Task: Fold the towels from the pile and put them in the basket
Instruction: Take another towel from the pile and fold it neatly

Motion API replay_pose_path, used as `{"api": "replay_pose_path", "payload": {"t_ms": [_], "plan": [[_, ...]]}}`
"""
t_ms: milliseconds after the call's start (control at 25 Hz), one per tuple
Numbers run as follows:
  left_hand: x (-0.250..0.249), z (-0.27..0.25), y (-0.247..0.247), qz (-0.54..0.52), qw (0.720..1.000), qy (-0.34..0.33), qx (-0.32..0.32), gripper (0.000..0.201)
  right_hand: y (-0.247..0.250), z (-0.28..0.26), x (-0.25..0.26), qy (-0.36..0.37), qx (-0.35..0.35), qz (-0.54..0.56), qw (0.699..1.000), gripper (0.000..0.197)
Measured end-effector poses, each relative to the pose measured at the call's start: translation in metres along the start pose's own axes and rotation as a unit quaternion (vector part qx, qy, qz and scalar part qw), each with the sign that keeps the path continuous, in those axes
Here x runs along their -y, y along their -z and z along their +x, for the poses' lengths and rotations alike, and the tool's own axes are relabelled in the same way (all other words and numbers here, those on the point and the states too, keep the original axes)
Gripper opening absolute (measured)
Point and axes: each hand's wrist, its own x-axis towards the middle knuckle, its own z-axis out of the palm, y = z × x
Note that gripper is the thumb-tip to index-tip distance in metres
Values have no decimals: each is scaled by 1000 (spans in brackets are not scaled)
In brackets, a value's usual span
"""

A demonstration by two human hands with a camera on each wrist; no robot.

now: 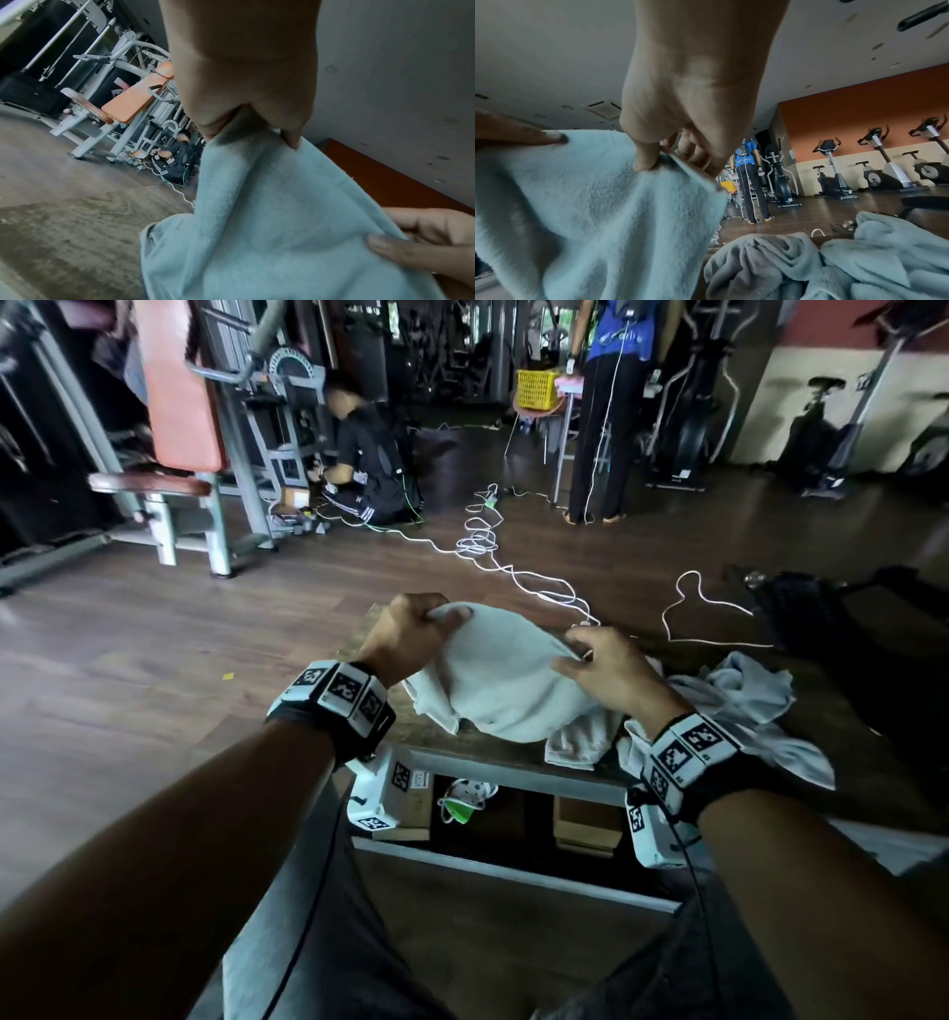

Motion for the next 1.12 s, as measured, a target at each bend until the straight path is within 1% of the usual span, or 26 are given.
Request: {"api": "replay_pose_path", "payload": {"t_ms": [80,160,240,280,320,400,440,480,520,560,640,680,720,760,800,840,880,960,1040,1120], "plan": [[-13,-3,-9,-8,1000,-9,12,37,-3,-8,19,22,48,56,997,22],[-22,-6,-19,-25,999,-24,33,34,-14,-8,32,52,79,98,991,24],[-26,-12,-25,-76,995,-33,49,29,-23,-6,43,93,51,53,993,35],[-28,-14,-25,-87,994,-28,57,27,-27,-3,45,109,26,28,993,37],[-28,-14,-22,-74,995,-24,60,27,-29,0,45,116,1,24,993,33],[-22,-14,-13,25,997,-35,65,27,-28,4,42,117,-57,49,990,22],[-19,-13,-10,91,993,-34,68,25,-26,6,39,106,-82,55,989,20],[-14,-11,-7,136,989,-22,61,28,-23,8,36,92,-98,54,990,21],[-9,-9,-6,143,989,-11,47,35,-21,12,32,75,-100,50,991,22],[-5,-7,-7,126,991,-7,35,39,-20,15,29,60,-88,50,993,20],[-1,-6,-13,91,995,-35,20,34,-19,18,27,48,-13,86,995,11],[0,-4,-18,75,996,-45,31,29,-20,18,27,56,23,94,994,19],[2,-2,-24,62,996,-50,48,23,-22,17,29,73,41,82,993,20],[5,-1,-29,54,995,-48,64,19,-25,17,30,97,40,54,993,12],[7,1,-34,47,995,-47,71,18,-27,16,31,120,28,31,992,11],[11,2,-39,50,995,-44,68,20,-28,17,31,135,10,6,991,16],[13,2,-43,59,995,-39,66,21,-29,19,29,140,-7,7,990,16],[20,-3,-48,76,995,-20,65,28,-27,22,25,133,-37,64,988,8],[28,-11,-48,90,994,6,58,40,-25,23,21,112,-83,121,983,9],[36,-15,-45,82,996,23,31,50,-23,26,17,81,-128,144,978,10]]}}
